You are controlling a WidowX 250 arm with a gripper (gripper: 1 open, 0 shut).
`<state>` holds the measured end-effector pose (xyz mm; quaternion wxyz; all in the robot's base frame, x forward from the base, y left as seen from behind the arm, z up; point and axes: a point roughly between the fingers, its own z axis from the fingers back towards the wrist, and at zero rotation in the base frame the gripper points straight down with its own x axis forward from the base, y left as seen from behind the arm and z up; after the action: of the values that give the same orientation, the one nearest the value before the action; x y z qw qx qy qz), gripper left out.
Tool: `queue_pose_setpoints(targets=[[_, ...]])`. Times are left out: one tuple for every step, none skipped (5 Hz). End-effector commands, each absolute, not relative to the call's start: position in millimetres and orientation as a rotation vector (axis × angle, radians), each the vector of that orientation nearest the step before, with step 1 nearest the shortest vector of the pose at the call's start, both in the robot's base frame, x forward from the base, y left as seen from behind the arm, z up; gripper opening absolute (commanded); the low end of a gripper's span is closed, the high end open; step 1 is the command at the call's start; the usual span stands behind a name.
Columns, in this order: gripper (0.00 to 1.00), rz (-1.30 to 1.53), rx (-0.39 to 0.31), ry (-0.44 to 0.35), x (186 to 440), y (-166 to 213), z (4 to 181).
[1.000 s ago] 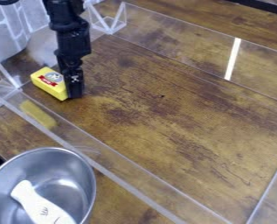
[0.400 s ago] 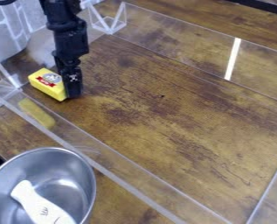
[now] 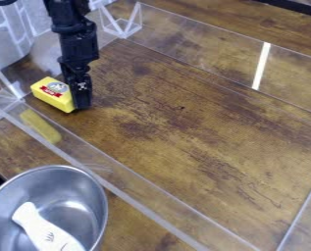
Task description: Move the yellow butter to the left side of the table
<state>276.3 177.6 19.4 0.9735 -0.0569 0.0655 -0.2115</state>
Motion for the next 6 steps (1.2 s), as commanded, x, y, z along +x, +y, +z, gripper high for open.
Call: queue_pose_setpoints(targets=[[0.0, -0.397, -0.121, 0.129, 271.1, 186.8, 20.0], [0.0, -0.402, -0.121, 0.128, 274.3, 185.2, 20.6], [0.0, -0.402, -0.12, 0.128, 276.6, 182.8, 22.9], [0.0, -0.399, -0.122, 0.129, 276.9, 183.6, 25.6], [0.0, -0.397, -0.129, 0.13, 276.6, 186.5, 26.9], [0.0, -0.394, -0.136, 0.132, 275.9, 189.9, 26.9]])
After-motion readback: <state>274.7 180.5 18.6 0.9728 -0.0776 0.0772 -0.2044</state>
